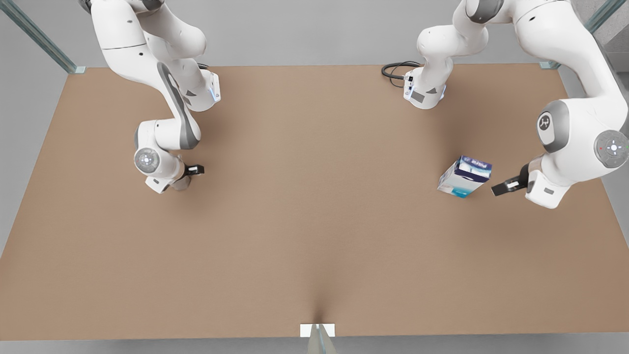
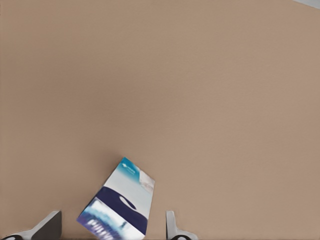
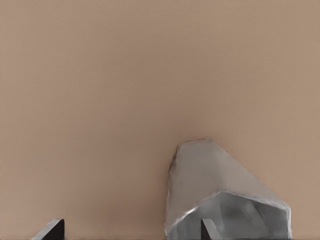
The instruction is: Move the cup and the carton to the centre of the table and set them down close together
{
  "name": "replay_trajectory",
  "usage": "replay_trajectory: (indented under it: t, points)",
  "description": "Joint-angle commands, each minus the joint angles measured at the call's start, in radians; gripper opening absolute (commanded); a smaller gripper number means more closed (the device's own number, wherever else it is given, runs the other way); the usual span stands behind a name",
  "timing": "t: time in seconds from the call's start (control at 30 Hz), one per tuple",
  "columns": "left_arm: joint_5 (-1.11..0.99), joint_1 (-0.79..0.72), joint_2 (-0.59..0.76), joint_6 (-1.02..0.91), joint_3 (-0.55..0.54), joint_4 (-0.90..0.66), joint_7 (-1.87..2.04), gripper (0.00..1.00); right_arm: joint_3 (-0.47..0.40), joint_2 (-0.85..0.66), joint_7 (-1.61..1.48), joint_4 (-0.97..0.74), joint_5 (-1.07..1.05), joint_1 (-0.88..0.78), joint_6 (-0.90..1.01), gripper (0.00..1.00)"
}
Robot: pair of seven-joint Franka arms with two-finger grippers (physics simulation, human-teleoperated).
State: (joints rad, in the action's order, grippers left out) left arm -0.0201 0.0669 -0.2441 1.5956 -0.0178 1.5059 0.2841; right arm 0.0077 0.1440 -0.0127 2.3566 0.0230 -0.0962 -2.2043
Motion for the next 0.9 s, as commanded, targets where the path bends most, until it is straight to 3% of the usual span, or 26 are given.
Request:
replay_trajectory:
  t: [0.0, 0.23, 0.3, 0.33, 0.4, 0.5, 0.67, 0.87]
  points:
    - [-0.006, -0.001, 0.000, 0.000, 0.001, 0.007, 0.001, 1.00, 0.000, 0.003, -0.001, 0.000, 0.000, 0.001, 0.000, 1.00]
    - [-0.006, -0.025, 0.061, 0.165, 0.056, 0.221, 0.033, 1.00, 0.000, 0.055, -0.001, -0.003, 0.002, 0.007, -0.052, 1.00]
    - [-0.004, -0.025, 0.077, 0.202, 0.082, 0.273, 0.063, 1.00, 0.000, 0.066, 0.000, -0.003, 0.000, 0.009, -0.051, 0.59]
    - [-0.003, -0.025, 0.117, 0.300, 0.084, 0.375, 0.084, 1.00, 0.000, 0.066, 0.000, -0.003, 0.002, 0.010, -0.048, 0.43]
    - [-0.003, -0.045, 0.126, 0.331, 0.090, 0.404, 0.248, 1.00, 0.000, 0.069, 0.000, -0.005, 0.000, 0.013, -0.046, 0.24]
    - [-0.003, -0.061, 0.126, 0.350, 0.104, 0.444, 0.515, 1.00, 0.000, 0.071, 0.000, -0.011, 0.002, 0.015, -0.043, 0.21]
    - [-0.004, -0.061, 0.216, 0.463, 0.133, 0.596, 0.532, 1.00, 0.000, 0.071, -0.001, -0.030, 0.002, 0.021, -0.034, 0.21]
    - [-0.004, -0.061, 0.215, 0.512, 0.151, 0.643, 0.532, 1.00, 0.000, 0.060, -0.013, -0.080, 0.003, 0.032, -0.022, 0.21]
